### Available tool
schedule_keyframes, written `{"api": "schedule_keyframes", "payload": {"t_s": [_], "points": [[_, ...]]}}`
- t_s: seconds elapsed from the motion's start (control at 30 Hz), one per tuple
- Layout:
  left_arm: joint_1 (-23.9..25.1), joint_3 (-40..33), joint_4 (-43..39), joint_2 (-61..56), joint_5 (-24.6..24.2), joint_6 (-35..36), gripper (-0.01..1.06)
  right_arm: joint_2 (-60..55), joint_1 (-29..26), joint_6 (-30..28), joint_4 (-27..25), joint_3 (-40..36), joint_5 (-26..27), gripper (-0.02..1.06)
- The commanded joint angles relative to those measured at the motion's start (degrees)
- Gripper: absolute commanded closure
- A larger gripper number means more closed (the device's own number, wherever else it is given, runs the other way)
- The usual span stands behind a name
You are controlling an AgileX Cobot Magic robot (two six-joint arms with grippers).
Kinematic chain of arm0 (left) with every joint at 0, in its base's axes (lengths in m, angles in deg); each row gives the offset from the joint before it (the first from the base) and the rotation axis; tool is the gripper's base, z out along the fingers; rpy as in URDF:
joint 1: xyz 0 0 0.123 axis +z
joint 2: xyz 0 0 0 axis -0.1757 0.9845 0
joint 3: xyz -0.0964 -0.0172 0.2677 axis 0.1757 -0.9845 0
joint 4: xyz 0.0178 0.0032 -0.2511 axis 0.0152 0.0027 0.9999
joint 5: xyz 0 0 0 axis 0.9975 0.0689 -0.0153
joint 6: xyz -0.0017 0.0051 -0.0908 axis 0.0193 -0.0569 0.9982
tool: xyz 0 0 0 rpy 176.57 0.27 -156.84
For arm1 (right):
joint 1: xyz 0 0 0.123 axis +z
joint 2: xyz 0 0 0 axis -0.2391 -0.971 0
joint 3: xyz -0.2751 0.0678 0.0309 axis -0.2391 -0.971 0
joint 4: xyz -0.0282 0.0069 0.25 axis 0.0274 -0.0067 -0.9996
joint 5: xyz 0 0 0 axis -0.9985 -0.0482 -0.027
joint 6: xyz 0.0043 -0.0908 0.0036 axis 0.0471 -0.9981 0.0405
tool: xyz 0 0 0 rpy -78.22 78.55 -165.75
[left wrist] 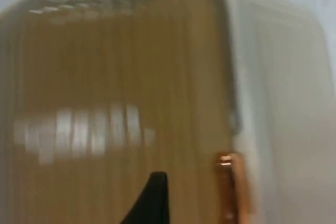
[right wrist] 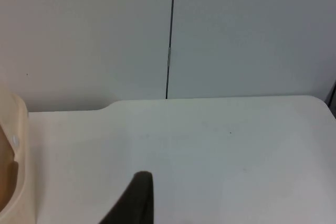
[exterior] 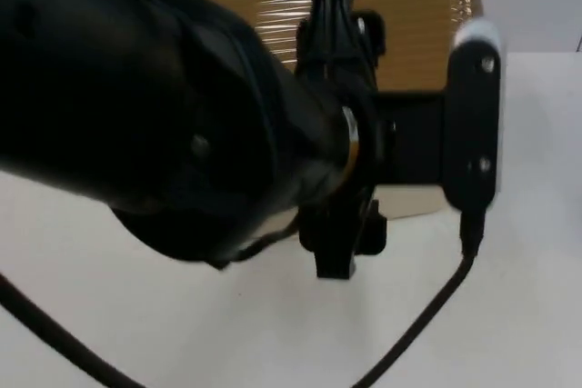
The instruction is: Open the box lid with the left hand, place the block into the box with the right hand, then close the box lid with the left hand.
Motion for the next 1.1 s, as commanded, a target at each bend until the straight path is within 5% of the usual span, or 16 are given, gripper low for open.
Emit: {"api": "schedule_keyframes", "payload": {"t_s": [0.0,0.13,0.17,0.33,0.8,0.93,1.07], "points": [[-0.33,-0.18,-1.05,1.13,-0.92,0.55,0.22,0.10,-0.29,0.25,-0.18,0.30,0.42,0.00],[-0.33,-0.18,-1.82,2.29,-2.62,1.95,0.62,0.10,-0.29,0.25,-0.18,0.30,-0.79,0.00],[-0.33,-0.18,-1.82,2.29,-2.62,1.95,0.62,0.10,-0.29,0.25,-0.18,0.30,-0.79,0.00],[0.42,1.15,-1.82,2.29,-3.85,5.54,1.00,0.10,-0.29,0.25,-0.18,0.30,-0.30,0.00],[5.41,5.76,-1.82,2.29,0.63,6.08,1.05,0.10,-0.29,0.25,-0.05,0.30,-0.30,0.00],[5.41,5.76,2.01,2.44,5.09,4.42,1.05,0.10,-0.29,0.25,-0.05,0.30,-0.30,0.00],[5.41,6.75,13.44,3.48,3.99,-9.38,1.05,0.10,-0.29,0.25,-0.06,0.30,-0.18,0.00]]}}
